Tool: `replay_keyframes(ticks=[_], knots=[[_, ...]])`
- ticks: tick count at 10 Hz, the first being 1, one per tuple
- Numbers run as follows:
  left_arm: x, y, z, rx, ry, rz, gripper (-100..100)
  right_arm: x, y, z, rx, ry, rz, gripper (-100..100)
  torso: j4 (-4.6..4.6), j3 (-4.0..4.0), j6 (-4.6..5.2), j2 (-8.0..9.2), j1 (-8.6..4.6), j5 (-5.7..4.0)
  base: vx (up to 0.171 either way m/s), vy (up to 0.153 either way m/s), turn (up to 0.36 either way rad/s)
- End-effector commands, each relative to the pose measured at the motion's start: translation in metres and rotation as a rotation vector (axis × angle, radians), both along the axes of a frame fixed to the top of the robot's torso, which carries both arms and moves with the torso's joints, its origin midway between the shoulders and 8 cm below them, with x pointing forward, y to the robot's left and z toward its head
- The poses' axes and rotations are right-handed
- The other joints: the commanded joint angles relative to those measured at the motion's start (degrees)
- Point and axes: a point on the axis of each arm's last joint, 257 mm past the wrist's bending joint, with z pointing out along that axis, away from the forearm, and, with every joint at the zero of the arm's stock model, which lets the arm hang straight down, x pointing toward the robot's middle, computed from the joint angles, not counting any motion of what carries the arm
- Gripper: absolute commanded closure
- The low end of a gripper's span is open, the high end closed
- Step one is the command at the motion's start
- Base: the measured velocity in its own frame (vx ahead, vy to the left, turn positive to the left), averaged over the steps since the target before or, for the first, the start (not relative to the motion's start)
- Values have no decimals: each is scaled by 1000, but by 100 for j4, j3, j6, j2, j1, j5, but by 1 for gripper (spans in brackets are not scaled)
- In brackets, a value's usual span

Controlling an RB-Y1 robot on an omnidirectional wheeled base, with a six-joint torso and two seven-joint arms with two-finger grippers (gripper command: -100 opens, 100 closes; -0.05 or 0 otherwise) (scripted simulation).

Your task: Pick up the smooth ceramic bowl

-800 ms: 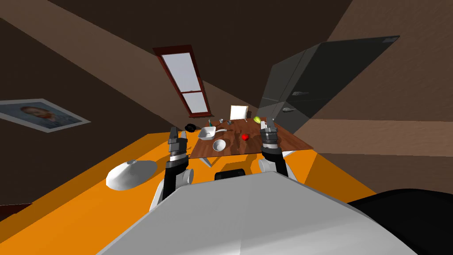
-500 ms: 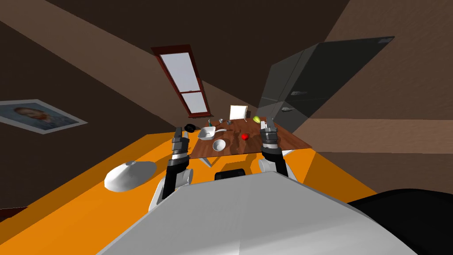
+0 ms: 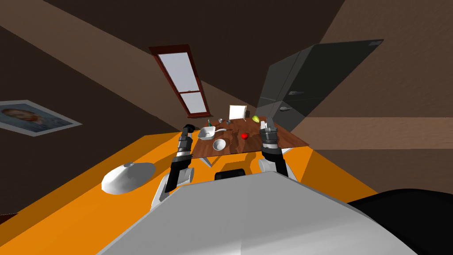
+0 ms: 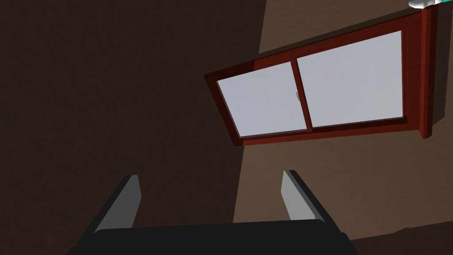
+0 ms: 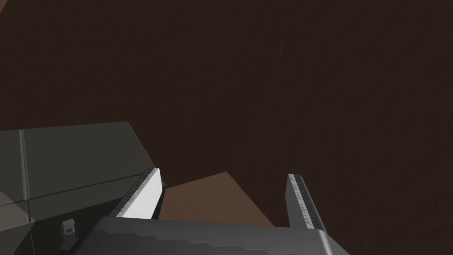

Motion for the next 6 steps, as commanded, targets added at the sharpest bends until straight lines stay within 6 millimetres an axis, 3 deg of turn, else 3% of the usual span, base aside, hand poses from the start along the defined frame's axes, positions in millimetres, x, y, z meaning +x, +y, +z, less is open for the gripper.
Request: replay_keyframes(ticks=[1,6], knots=[[5,2,-8,-1,38,5,-100,0,0,0,0,0,0,0,0,0,0,0,0,0,-18,26,-19],[24,1,-42,0,167,16,-100,0,0,0,0,0,0,0,0,-1,-1,-2,-6,-1,-16,21,-29]])
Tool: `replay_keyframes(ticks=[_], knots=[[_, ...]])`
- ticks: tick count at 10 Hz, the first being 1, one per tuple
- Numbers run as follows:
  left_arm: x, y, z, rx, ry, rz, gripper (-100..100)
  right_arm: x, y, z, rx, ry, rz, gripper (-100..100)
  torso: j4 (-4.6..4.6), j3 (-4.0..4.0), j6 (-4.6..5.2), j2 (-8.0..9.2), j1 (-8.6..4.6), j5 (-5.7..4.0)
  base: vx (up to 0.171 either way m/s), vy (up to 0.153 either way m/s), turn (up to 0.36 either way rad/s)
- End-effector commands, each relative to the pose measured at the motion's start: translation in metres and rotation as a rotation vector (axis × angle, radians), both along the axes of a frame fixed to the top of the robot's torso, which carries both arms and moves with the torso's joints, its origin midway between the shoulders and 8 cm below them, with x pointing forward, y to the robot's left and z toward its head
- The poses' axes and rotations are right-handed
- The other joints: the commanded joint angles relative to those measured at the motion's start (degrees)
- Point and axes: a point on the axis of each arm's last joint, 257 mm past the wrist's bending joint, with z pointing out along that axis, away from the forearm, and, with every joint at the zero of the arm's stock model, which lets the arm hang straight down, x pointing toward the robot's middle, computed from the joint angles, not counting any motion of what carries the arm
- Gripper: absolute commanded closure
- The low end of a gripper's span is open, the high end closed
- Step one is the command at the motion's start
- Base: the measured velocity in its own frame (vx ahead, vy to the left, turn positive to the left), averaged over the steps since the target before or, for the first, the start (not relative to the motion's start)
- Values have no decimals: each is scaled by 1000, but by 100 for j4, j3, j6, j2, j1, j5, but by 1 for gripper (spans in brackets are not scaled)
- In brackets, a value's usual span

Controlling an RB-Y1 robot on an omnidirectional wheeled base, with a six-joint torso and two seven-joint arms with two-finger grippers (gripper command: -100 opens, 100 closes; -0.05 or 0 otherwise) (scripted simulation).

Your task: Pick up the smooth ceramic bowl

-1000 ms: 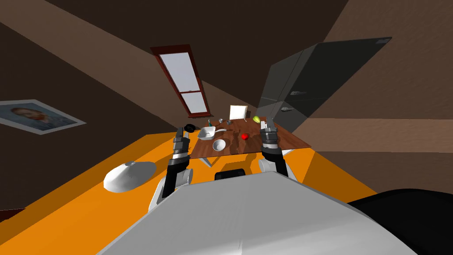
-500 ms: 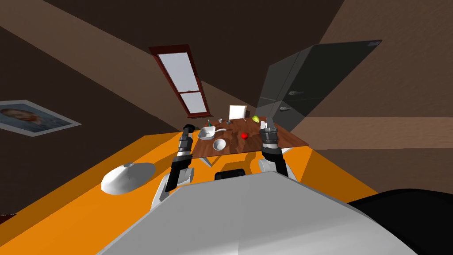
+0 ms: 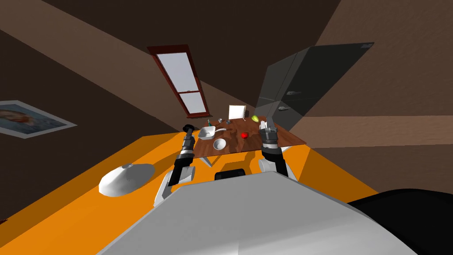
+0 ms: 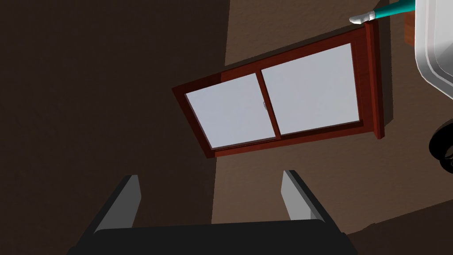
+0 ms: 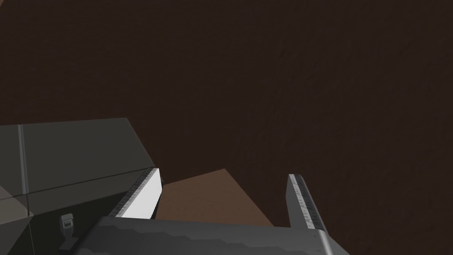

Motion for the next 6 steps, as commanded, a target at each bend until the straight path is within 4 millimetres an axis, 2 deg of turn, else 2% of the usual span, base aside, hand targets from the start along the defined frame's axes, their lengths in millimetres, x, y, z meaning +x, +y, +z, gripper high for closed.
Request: replay_keyframes(ticks=[1,6], knots=[[3,1,-8,-1,32,5,-100,0,0,0,0,0,0,0,0,0,0,0,0,0,-15,23,-21],[19,1,-44,-2,166,20,-100,0,0,0,0,0,0,0,0,0,-1,0,2,0,-19,26,-35]])
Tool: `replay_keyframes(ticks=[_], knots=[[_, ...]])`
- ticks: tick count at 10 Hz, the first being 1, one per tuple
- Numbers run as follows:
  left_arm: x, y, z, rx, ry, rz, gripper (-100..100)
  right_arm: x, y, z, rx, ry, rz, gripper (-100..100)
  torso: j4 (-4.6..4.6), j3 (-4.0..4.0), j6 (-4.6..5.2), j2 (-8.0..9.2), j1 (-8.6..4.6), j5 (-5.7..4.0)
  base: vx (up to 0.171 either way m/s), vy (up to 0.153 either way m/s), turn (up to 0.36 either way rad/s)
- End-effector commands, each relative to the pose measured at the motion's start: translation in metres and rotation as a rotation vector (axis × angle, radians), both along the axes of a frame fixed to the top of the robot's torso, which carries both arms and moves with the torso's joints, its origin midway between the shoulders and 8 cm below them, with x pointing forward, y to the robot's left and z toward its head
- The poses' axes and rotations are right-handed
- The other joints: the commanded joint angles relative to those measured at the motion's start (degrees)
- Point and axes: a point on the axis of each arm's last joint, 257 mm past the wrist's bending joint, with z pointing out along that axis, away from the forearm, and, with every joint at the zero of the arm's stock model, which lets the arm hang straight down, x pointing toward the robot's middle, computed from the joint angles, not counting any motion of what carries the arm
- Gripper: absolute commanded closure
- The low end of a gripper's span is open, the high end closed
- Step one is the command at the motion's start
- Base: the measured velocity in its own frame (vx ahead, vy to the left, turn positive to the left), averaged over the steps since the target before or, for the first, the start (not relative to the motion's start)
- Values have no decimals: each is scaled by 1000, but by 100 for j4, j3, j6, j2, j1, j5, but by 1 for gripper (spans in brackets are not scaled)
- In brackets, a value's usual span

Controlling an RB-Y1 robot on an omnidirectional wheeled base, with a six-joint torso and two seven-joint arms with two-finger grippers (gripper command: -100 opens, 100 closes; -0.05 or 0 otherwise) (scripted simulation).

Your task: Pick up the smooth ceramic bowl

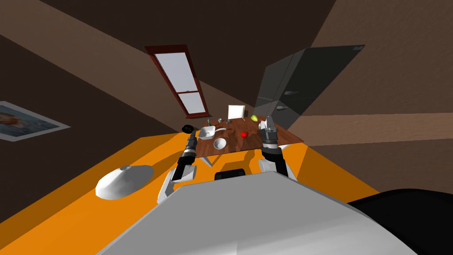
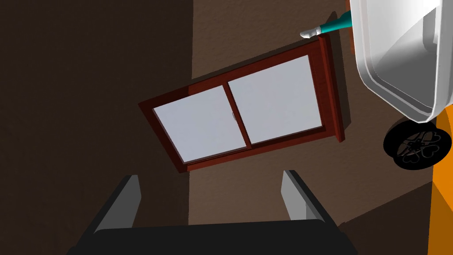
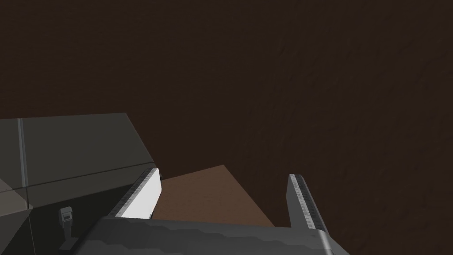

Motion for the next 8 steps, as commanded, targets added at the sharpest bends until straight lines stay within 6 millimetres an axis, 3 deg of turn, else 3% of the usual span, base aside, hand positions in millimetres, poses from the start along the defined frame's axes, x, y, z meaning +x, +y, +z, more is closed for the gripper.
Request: replay_keyframes(ticks=[1,8], knots=[[4,2,-10,-1,39,8,-100,0,0,0,0,0,0,0,0,0,0,0,0,0,-16,21,2],[20,3,-64,-3,233,33,-100,0,0,0,0,0,0,0,0,-1,0,-2,-6,-1,-16,17,-34]])
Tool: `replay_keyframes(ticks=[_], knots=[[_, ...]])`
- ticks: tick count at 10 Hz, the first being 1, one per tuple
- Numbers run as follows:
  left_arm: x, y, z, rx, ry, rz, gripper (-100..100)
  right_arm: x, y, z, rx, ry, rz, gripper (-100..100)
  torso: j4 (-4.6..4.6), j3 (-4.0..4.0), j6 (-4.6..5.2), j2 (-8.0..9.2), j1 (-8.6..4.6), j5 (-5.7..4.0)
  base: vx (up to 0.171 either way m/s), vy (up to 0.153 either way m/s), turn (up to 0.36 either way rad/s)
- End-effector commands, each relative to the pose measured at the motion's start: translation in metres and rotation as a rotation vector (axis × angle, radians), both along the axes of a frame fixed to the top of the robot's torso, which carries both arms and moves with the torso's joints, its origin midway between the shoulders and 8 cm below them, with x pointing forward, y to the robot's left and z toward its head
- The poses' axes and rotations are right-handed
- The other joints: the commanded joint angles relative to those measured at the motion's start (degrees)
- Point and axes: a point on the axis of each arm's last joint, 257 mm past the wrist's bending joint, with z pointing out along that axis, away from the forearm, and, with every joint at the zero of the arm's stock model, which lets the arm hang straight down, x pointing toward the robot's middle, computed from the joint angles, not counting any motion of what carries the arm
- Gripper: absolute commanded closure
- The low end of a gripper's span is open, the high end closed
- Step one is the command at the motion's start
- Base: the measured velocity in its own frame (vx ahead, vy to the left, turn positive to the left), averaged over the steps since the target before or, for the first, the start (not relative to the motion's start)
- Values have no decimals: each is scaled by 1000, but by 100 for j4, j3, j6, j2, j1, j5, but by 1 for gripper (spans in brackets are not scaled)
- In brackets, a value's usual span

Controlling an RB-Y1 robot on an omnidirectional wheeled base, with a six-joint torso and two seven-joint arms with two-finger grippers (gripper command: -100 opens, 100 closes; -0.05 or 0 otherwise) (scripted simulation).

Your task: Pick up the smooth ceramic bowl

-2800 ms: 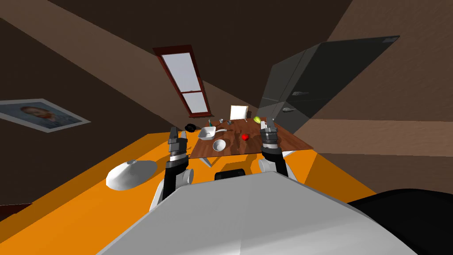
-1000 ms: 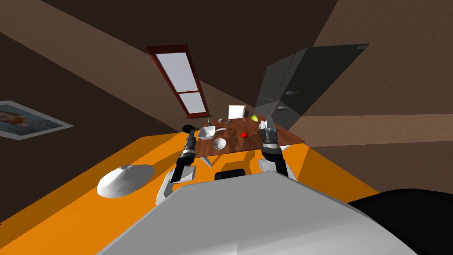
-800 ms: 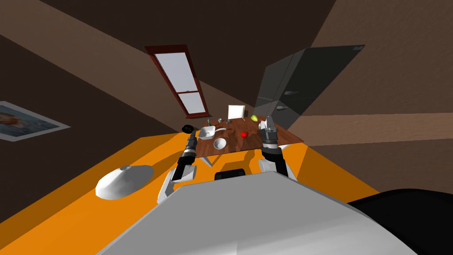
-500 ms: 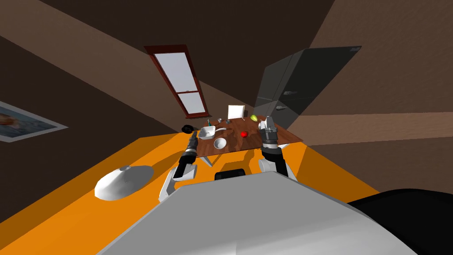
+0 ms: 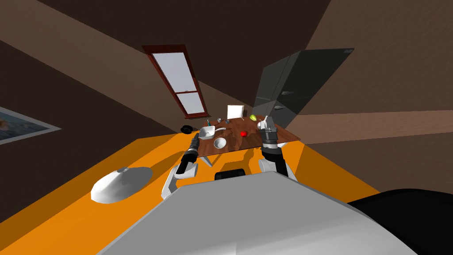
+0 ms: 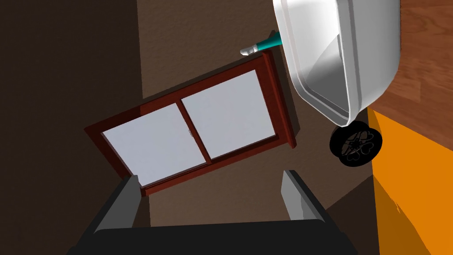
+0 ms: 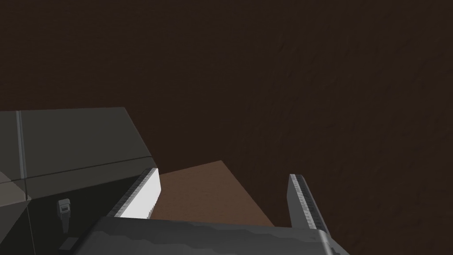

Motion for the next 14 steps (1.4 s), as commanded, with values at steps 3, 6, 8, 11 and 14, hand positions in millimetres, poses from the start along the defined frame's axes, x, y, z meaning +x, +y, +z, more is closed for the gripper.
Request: replay_keyframes(ticks=[3,6,8,11,14], knots=[[5,0,-28,-3,95,15,-100,0,0,0,0,0,0,0,-1,-2,0,-3,-2,0,-7,8,-27],[9,-1,-54,-6,187,24,-100,0,0,0,0,0,0,0,-1,-2,-1,-4,-5,-1,-6,1,-37],[10,0,-71,-9,247,32,-100,0,0,0,0,0,0,0,-1,-3,-1,-5,-6,-1,-3,-4,-33],[9,0,-89,-12,312,40,-100,0,0,0,0,0,0,0,-1,-4,-1,-6,-10,-2,1,-10,-33],[10,-1,-116,-18,406,43,-100,0,0,0,0,0,0,0,-2,-4,-1,-7,-11,-3,3,-18,-43]])
